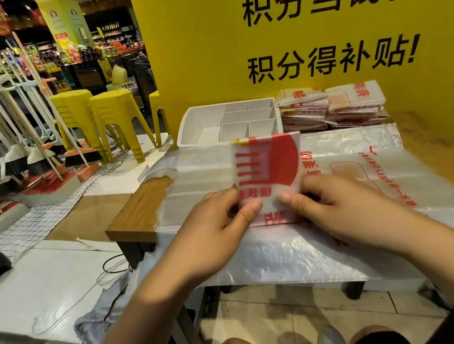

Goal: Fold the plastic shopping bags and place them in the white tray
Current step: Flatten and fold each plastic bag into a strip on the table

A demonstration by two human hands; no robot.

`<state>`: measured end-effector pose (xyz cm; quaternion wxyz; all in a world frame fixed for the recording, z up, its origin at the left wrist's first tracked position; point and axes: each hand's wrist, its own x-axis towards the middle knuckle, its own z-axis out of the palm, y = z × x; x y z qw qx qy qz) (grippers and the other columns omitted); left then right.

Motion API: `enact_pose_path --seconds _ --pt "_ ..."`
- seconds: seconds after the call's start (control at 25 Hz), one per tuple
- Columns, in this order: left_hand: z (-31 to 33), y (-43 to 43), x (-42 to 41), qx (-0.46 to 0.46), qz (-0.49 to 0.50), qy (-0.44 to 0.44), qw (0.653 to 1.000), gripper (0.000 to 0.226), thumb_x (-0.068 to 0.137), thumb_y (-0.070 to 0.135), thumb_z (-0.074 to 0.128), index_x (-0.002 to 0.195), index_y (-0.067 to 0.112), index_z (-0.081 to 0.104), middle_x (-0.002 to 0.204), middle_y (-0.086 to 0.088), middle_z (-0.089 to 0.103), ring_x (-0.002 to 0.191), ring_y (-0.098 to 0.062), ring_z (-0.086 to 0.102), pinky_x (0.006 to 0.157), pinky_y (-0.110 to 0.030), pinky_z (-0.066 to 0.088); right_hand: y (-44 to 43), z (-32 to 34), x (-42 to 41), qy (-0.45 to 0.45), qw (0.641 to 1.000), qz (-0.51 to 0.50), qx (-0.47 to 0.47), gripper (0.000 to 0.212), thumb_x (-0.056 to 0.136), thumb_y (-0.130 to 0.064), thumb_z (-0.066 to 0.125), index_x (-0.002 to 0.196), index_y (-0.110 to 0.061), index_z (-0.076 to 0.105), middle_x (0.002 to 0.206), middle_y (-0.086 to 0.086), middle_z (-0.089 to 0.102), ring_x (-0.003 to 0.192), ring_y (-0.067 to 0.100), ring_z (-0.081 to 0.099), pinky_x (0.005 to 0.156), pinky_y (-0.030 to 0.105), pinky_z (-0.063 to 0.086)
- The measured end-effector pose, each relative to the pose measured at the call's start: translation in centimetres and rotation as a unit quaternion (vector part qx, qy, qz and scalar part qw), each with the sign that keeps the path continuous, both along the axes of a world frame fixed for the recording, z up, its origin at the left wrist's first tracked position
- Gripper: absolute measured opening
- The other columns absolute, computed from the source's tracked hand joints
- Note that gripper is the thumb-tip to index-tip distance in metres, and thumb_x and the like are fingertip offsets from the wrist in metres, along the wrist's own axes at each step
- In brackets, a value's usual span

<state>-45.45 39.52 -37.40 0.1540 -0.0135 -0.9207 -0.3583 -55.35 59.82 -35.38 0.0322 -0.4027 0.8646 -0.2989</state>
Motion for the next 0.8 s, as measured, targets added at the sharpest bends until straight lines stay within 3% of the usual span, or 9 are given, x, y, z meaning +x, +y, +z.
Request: enact_pose_path --seconds 0.08,0.12,0.24,0.36,0.48,0.56,0.68,0.72,0.8 --pt "-0.1 0.7 -0.5 0.017 0.071 0.027 0.997 0.023 0.098 0.043 0.056 0.117 0.031 0.059 0.090 0.010 0.065 0.085 -0.005 0.061 0.076 -0.033 0.051 -0.9 -0.2 -0.3 0.013 0.999 -0.047 -0.012 0.032 0.094 -0.056 0.050 0.115 -0.032 0.054 0.087 -0.012 0.068 0.079 0.004 0.062 0.068 0.028 0.049" --pt "-0.2 1.1 -0.7 -0.001 0.110 0.034 0.993 0.029 0.097 0.043 0.057 0.123 0.031 0.055 0.087 0.010 0.062 0.084 -0.008 0.059 0.075 -0.035 0.050 -1.4 -0.4 -0.4 0.020 0.998 -0.060 -0.010 0.042 0.094 -0.054 0.053 0.129 -0.031 0.047 0.086 -0.010 0.069 0.081 0.008 0.064 0.069 0.031 0.050" --pt "-0.5 1.7 -0.8 -0.064 0.159 0.035 0.985 0.049 0.094 0.045 0.057 0.140 0.032 0.044 0.098 0.014 0.056 0.103 -0.013 0.051 0.090 -0.036 0.044 -2.2 -0.5 -0.2 0.039 0.996 -0.078 0.023 0.072 0.096 -0.051 0.052 0.154 -0.028 0.018 0.099 -0.001 0.071 0.092 0.023 0.066 0.077 0.040 0.052" --pt "-0.5 1.8 -0.9 -0.129 0.159 0.034 0.978 0.036 0.094 0.044 0.052 0.128 0.033 0.054 0.103 0.013 0.052 0.111 -0.013 0.041 0.094 -0.032 0.036 -2.5 -0.1 -0.1 0.069 0.992 -0.079 0.071 0.051 0.098 -0.046 0.048 0.145 -0.031 0.035 0.112 0.002 0.069 0.098 0.027 0.064 0.080 0.040 0.052" --pt "-0.6 1.6 -0.9 -0.134 0.161 0.019 0.978 0.029 0.094 0.046 0.049 0.120 0.035 0.057 0.100 0.012 0.047 0.108 -0.011 0.036 0.092 -0.031 0.036 -2.9 0.2 0.3 0.088 0.986 -0.091 0.108 0.031 0.097 -0.042 0.042 0.121 -0.025 0.052 0.099 0.005 0.067 0.088 0.028 0.060 0.072 0.038 0.050" --pt "-0.6 1.1 -1.2 -0.133 0.137 0.013 0.982 0.024 0.096 0.043 0.049 0.116 0.033 0.056 0.115 0.010 0.048 0.118 -0.012 0.033 0.098 -0.032 0.035 -3.2 0.2 0.9 0.122 0.974 -0.115 0.152 0.030 0.097 -0.040 0.038 0.112 -0.020 0.055 0.099 0.006 0.063 0.091 0.028 0.058 0.069 0.035 0.043" --pt "0.3 0.2 -2.6 -0.163 0.063 -0.028 0.984 0.026 0.097 0.039 0.049 0.120 0.027 0.050 0.148 0.005 0.040 0.140 -0.011 0.023 0.110 -0.031 0.022 -3.5 0.2 0.5 0.198 0.952 -0.115 0.204 0.050 0.098 -0.040 0.036 0.140 -0.015 0.042 0.140 0.012 0.046 0.129 0.028 0.043 0.096 0.037 0.038" --pt "0.8 -0.1 -3.1 -0.178 0.041 -0.060 0.981 0.034 0.097 0.039 0.048 0.127 0.025 0.047 0.153 0.003 0.036 0.144 -0.010 0.020 0.113 -0.031 0.018 -3.5 0.3 0.0 0.198 0.953 -0.086 0.213 0.061 0.099 -0.041 0.034 0.153 -0.015 0.026 0.158 0.011 0.028 0.145 0.025 0.027 0.112 0.037 0.028" --pt "1.4 -0.8 -3.9 -0.204 0.009 -0.114 0.972 0.051 0.098 0.042 0.047 0.143 0.020 0.038 0.156 0.000 0.033 0.147 -0.014 0.019 0.115 -0.032 0.016 -3.7 0.2 -1.3 0.172 0.959 -0.006 0.225 0.066 0.102 -0.042 0.030 0.159 -0.022 0.004 0.167 -0.001 -0.001 0.153 0.014 -0.001 0.123 0.033 0.004"
